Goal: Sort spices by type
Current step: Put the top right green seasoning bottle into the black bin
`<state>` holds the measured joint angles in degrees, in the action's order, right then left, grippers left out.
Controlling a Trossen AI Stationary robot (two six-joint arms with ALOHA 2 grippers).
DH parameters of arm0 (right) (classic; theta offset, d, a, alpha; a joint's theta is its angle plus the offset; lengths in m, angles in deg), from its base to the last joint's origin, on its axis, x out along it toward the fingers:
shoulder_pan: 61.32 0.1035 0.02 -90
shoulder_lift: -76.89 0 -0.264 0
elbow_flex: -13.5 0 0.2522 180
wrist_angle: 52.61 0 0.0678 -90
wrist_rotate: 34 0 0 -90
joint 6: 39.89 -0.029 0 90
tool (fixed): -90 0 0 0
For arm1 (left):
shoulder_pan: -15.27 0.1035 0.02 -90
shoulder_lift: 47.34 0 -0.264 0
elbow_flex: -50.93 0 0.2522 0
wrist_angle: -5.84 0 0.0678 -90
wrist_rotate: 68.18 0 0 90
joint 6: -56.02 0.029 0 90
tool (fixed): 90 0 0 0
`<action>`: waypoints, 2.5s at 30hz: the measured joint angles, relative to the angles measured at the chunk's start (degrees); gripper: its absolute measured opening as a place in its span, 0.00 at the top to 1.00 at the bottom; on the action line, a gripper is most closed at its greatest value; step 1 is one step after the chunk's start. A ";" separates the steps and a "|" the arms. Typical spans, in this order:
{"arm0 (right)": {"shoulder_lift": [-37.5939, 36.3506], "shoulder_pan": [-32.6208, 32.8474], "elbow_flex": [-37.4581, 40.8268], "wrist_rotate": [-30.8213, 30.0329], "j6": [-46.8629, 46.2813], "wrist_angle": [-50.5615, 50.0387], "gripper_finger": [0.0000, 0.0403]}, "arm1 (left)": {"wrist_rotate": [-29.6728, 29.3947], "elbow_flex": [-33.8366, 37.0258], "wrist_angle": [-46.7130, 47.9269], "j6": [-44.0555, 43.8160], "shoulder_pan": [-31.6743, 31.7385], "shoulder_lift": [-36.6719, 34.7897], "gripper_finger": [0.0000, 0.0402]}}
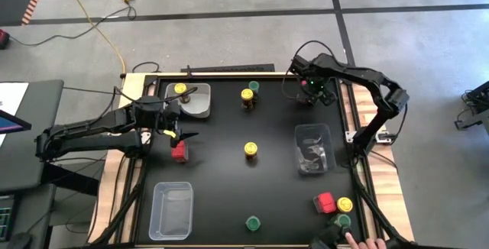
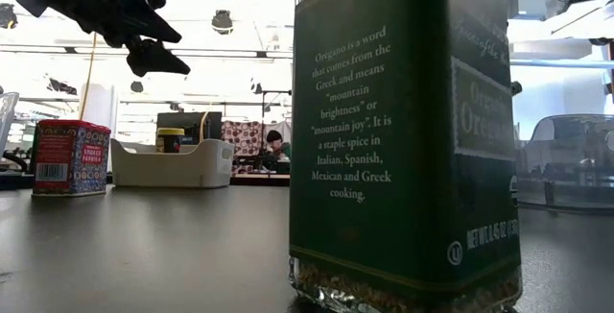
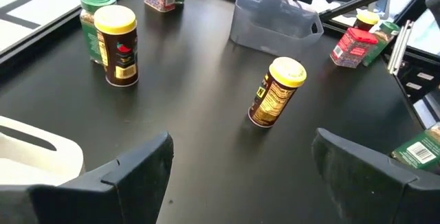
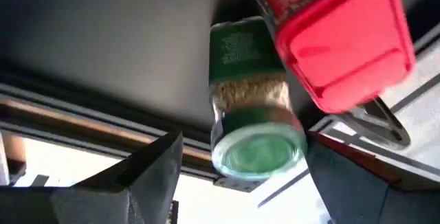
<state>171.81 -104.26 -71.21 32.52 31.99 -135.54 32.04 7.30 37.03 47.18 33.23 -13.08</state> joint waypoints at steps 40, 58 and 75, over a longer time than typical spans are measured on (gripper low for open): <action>0.04 -1.62 5.55 3.03 -4.36 4.95 0.45 | -0.42 0.00 -0.20 -2.45 0.01 0.00 0.17; -5.45 10.32 -16.09 4.09 -43.33 -20.87 0.45 | -0.40 0.00 -0.42 -1.97 0.02 0.00 0.17; -16.01 36.07 -12.23 15.77 -69.88 -20.77 0.45 | -0.37 0.00 -0.39 -2.14 0.02 0.00 0.17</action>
<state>155.79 -68.18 -83.44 48.28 -37.89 -156.31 31.67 7.30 36.64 45.04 33.25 -13.09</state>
